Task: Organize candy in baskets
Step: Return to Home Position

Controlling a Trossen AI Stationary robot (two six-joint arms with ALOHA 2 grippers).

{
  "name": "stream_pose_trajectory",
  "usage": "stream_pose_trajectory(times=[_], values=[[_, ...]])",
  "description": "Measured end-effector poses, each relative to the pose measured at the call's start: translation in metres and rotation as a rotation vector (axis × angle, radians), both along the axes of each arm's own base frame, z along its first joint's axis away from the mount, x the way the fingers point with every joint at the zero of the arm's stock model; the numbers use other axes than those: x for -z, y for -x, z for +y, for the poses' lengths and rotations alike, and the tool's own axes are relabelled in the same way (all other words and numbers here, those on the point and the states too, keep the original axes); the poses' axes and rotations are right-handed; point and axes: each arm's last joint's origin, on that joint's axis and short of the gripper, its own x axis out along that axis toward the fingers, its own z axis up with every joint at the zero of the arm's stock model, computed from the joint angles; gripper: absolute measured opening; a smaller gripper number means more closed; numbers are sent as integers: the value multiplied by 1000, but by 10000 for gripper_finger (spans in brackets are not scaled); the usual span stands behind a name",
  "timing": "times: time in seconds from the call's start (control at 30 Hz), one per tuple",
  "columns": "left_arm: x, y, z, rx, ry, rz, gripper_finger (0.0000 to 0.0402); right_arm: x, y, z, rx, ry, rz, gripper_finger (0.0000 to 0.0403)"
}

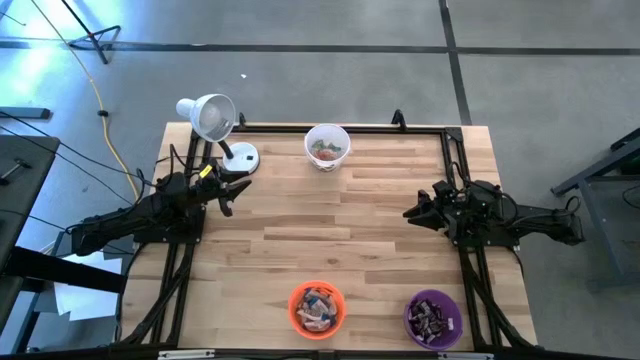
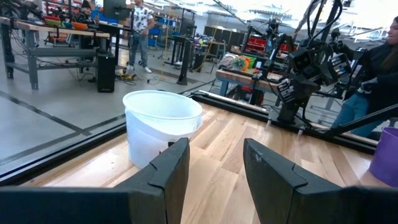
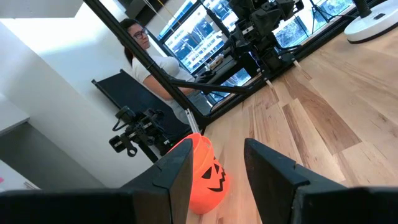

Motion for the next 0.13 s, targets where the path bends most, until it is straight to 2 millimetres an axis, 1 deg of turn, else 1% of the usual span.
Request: stream_pose_trajectory(times=[0.13], values=[[0, 0, 0, 0, 0, 0, 138, 0, 0, 0, 0, 0, 0, 138]])
